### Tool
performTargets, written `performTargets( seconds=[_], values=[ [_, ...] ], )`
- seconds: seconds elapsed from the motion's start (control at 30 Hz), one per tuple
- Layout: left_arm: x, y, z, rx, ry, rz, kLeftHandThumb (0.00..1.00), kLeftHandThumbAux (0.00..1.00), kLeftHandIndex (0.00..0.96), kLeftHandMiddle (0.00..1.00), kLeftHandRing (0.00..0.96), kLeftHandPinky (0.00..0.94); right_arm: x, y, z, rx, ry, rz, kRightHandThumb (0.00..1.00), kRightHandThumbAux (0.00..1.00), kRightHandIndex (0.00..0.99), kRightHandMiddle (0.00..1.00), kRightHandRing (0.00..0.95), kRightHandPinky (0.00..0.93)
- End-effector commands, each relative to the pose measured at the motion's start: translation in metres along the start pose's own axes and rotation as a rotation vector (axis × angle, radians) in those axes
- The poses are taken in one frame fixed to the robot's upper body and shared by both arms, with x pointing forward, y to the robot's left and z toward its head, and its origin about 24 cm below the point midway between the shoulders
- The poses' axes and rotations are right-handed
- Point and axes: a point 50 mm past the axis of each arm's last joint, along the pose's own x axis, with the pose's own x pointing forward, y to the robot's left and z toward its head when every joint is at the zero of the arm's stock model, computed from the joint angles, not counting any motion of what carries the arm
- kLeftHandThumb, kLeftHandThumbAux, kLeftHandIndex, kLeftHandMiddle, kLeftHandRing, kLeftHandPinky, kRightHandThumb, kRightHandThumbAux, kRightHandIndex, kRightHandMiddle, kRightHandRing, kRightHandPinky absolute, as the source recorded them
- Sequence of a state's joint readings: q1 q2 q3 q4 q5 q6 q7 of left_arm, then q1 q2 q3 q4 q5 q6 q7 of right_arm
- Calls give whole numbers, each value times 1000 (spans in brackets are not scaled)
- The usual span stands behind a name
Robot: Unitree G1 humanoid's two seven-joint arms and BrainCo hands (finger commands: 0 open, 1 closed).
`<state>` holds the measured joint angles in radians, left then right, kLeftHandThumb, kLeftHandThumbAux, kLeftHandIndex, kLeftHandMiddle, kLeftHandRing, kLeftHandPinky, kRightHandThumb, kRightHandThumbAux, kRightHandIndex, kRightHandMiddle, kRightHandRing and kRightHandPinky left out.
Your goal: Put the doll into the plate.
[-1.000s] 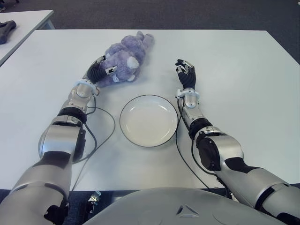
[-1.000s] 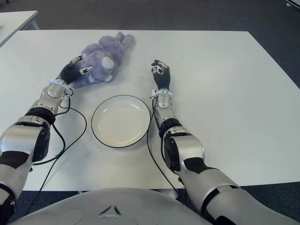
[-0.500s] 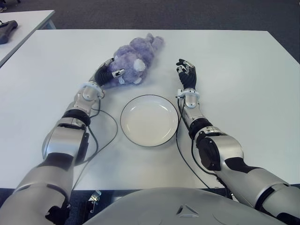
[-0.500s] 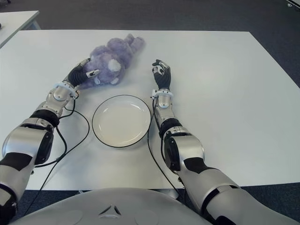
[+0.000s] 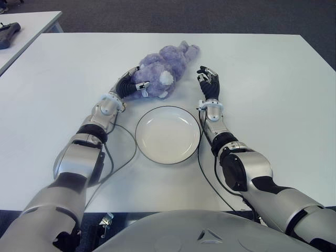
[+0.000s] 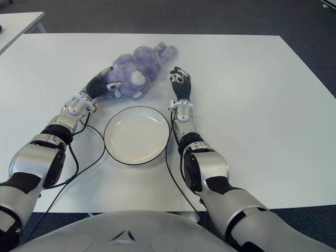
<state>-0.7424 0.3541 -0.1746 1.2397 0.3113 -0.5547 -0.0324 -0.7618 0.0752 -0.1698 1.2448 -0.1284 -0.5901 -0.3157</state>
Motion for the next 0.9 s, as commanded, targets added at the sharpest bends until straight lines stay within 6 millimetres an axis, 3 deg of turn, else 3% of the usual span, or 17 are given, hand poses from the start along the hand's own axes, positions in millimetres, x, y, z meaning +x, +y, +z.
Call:
performTargets(
  seconds=[0.03,0.23,0.27,0.3,0.4,0.43,0.47,0.9],
  values=[
    [-18,-54,-28,-64,154,-180,345,547,246,354,424,483,-76,8,-90,-20,423,15,715,724,420,215,115,115],
    [-17,-54,-27,-66,159,-160,430,562,344,453,492,569,-76,9,-90,-9,429,5,716,724,420,218,121,124],
    [-17,-54,-27,-63,155,-156,625,664,405,490,533,618,-76,9,-90,-7,431,4,716,724,420,218,123,128],
    [-17,-54,-27,-60,153,-154,677,688,423,529,575,658,-76,9,-90,-6,433,3,716,724,420,219,124,129],
    [-17,-55,-26,-57,148,-142,694,695,430,571,619,696,-76,9,-90,-1,434,-1,716,724,420,219,124,130],
    [-17,-55,-26,-56,147,-136,694,693,433,671,697,776,-76,9,-90,3,434,-4,716,724,420,217,123,129],
    [-17,-55,-26,-51,148,-124,694,693,435,701,721,791,-76,9,-90,6,436,-6,716,724,420,217,125,133],
    [-18,-49,-28,-37,169,25,701,693,443,817,811,847,-77,9,-90,9,442,-10,717,724,420,219,136,151]
  ],
)
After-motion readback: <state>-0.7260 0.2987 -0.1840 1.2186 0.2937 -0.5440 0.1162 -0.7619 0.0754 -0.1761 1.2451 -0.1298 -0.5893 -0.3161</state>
